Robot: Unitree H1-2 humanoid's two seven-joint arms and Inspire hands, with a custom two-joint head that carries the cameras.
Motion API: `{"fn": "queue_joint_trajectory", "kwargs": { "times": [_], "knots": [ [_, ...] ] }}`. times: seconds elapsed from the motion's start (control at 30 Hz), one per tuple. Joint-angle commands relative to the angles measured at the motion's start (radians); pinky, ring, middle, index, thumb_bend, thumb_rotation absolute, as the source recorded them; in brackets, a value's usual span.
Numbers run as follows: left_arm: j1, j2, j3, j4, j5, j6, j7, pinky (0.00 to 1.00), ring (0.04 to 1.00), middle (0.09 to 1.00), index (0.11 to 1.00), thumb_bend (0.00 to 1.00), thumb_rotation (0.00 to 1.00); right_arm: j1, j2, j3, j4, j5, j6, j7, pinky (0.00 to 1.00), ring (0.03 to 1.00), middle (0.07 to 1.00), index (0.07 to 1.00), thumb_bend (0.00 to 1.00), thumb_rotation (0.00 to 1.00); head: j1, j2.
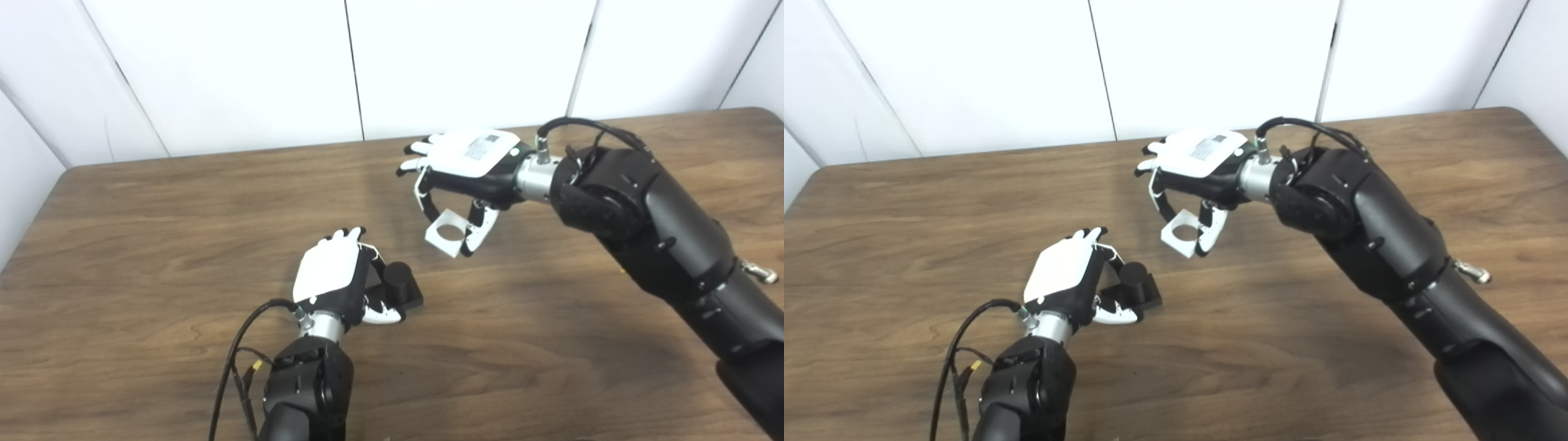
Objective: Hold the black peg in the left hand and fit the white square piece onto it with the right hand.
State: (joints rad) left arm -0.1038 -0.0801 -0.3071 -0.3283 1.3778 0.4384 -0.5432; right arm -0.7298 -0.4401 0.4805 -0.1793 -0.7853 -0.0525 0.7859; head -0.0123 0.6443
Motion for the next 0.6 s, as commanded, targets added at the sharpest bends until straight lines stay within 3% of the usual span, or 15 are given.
{"fn": "queue_joint_trajectory", "kwargs": {
  "times": [0.0,0.57],
  "knots": [
    [-0.005,0.009,0.0,0.025,0.026,0.006,-0.003,1.0,1.0,0.971,0.48,0.52,0.05,-0.044,0.015,-0.006,-0.042,-0.005,0.001,0.002,1.0,1.0,0.932,0.491,0.53,0.15,-0.001,0.001],
    [-0.006,0.004,-0.006,0.024,0.044,0.007,-0.016,1.0,1.0,0.969,0.48,0.52,0.06,-0.034,0.085,0.024,-0.048,-0.009,-0.013,0.02,1.0,1.0,0.943,0.491,0.52,0.15,0.001,0.002]
  ]
}}
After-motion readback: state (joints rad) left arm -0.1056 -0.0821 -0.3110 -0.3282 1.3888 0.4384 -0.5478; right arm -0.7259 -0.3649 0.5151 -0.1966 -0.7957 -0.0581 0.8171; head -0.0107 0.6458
